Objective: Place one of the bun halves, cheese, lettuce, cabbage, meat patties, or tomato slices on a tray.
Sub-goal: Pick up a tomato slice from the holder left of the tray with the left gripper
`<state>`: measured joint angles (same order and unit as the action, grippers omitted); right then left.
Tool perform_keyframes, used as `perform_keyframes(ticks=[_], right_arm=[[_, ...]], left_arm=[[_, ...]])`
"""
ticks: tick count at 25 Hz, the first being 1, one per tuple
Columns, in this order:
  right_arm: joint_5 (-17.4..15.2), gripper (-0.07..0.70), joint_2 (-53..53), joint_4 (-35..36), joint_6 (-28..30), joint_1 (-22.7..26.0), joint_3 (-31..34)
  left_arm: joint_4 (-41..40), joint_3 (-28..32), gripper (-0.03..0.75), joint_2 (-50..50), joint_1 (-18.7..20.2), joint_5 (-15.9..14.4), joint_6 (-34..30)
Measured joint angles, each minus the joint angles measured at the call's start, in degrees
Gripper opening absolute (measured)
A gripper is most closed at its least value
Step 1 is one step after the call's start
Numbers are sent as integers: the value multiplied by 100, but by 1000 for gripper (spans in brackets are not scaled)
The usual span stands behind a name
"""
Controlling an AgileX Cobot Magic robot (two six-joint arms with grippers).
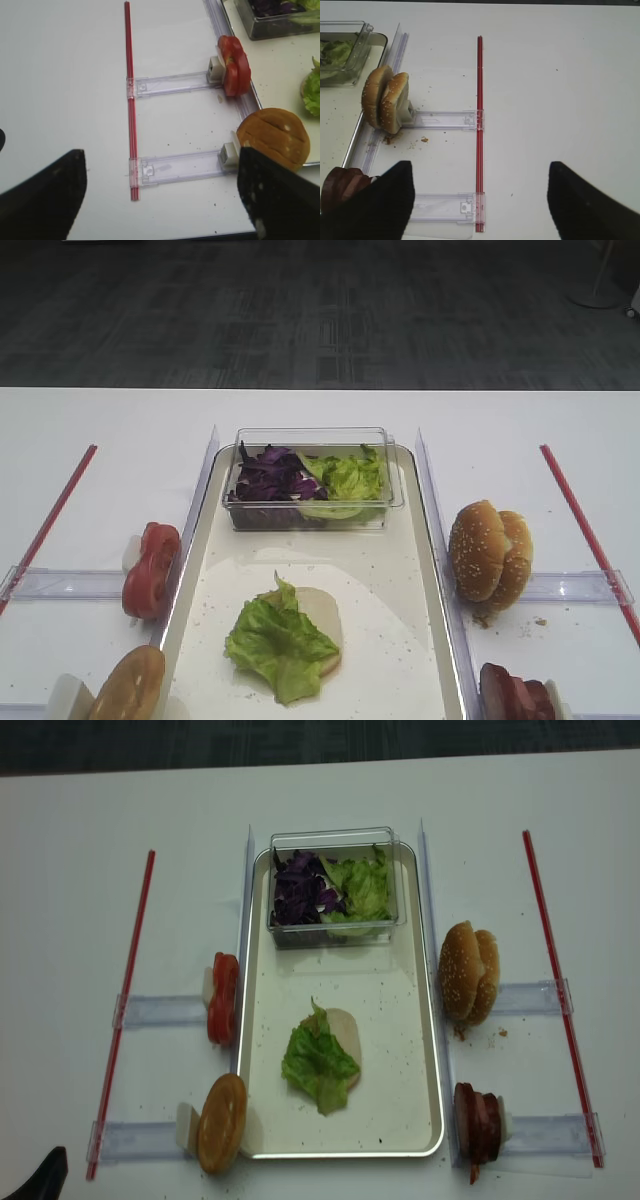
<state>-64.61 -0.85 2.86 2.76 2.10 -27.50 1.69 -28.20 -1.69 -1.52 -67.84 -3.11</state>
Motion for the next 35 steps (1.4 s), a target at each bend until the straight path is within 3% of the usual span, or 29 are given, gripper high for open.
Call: perform_keyframes(ticks=[25, 35], right_arm=[[0, 571, 0, 0, 0, 0, 0], [0, 571, 0, 0, -10, 0, 0]], left_arm=[[0, 0, 566, 0, 0, 0, 0], [69, -583, 566, -1305, 0, 76, 0]])
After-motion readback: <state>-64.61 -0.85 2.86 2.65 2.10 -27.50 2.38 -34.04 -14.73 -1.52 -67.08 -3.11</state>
